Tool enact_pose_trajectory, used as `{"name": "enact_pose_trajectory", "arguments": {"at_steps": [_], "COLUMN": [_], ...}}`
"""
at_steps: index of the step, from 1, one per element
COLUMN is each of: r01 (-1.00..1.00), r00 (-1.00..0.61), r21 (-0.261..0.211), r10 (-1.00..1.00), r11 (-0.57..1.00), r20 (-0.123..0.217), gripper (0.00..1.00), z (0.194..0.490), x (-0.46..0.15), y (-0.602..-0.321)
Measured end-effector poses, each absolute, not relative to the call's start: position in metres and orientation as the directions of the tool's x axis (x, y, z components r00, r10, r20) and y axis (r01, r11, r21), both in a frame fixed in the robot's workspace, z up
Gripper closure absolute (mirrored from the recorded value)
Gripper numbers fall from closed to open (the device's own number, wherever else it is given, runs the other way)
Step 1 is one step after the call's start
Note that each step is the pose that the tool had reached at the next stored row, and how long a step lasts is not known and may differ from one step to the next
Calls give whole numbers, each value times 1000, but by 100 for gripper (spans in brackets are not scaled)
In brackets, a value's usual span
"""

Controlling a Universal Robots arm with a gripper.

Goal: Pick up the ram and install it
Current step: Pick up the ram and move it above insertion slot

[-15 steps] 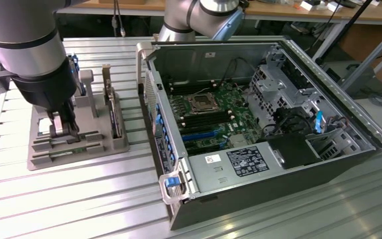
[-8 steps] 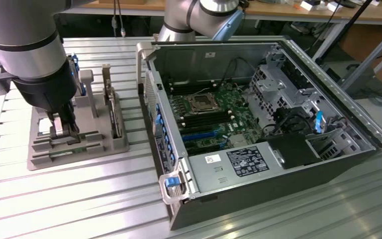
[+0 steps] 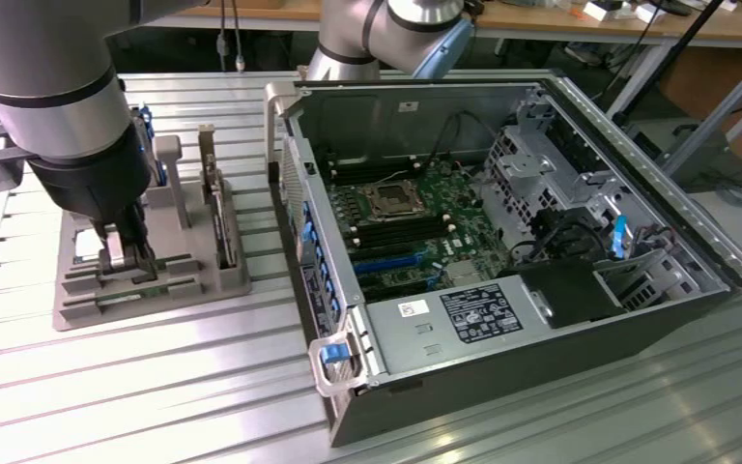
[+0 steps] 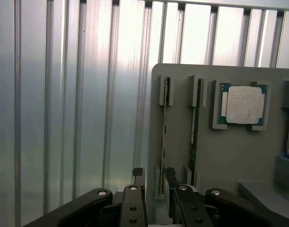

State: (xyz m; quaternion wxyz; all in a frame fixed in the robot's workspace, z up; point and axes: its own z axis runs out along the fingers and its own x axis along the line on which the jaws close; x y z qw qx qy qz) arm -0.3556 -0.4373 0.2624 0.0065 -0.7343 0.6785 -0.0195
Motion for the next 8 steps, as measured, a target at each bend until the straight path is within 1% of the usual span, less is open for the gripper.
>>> {"name": "enact_pose_trajectory", "arguments": {"at_steps": [8], "r01": [-996], "r00": [79], "r21": [-36], "r10": [-997], "r11": [-79], "r20": [20], "gripper": [70], "z": [255], "x": [-356], "y": [-437]}}
